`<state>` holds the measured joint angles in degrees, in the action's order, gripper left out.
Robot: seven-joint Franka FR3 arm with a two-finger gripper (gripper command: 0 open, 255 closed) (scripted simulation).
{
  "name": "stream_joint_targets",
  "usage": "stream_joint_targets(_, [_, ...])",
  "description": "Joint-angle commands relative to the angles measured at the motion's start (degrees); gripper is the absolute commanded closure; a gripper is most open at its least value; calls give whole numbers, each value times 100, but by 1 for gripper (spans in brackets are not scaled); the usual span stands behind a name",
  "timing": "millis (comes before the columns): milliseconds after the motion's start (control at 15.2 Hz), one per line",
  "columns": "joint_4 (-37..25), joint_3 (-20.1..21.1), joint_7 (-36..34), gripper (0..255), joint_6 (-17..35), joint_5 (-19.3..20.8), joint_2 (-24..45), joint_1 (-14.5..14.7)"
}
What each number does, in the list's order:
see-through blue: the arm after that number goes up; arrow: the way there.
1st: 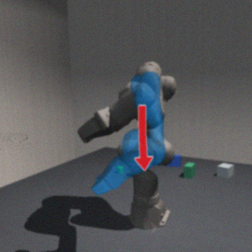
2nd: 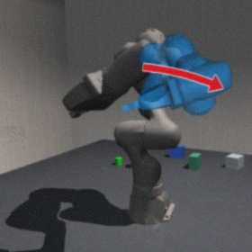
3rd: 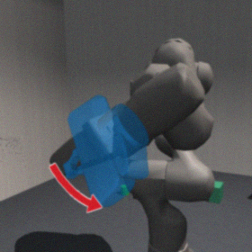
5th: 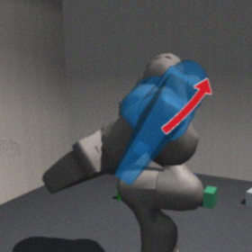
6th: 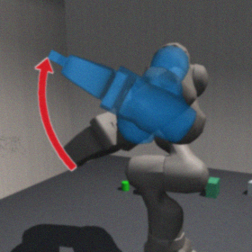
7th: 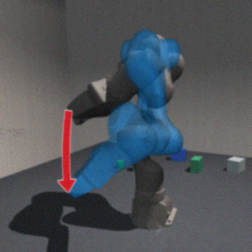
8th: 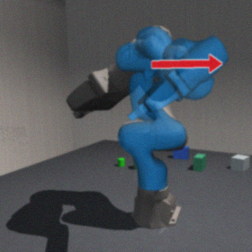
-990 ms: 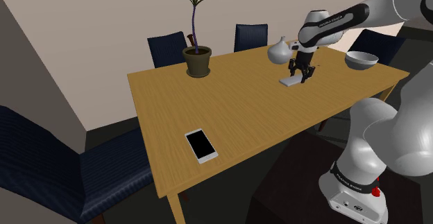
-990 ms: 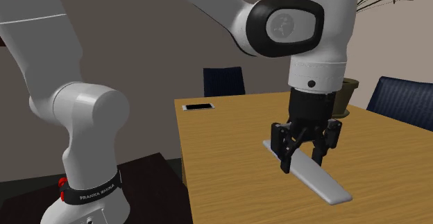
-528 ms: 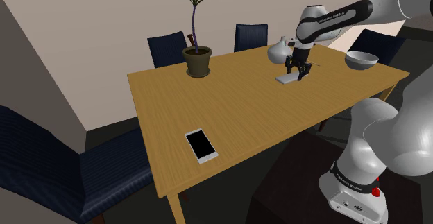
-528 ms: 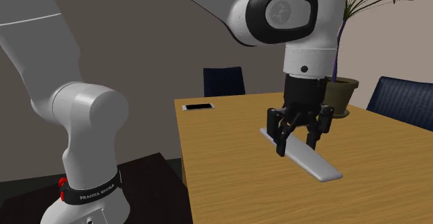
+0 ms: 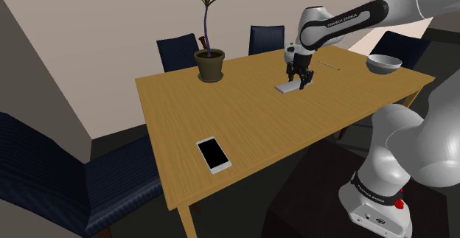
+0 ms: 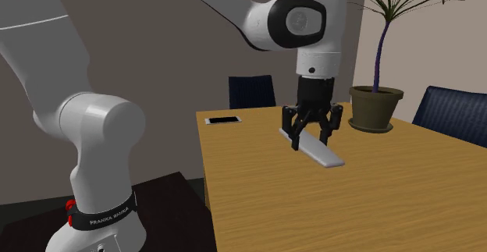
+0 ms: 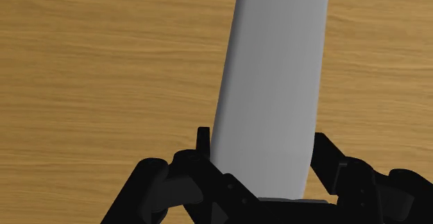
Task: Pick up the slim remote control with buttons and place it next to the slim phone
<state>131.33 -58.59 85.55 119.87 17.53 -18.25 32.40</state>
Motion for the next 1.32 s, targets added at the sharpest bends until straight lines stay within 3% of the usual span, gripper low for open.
stream_joint_targets(0, [33, 166, -238, 255, 25, -76, 40, 102])
stream_joint_targets(660, [-251, 772, -1167, 255, 147, -845, 756, 898])
stream_joint_targets(1254, [-1082, 1164, -1604, 255, 84, -1879, 1895, 1538])
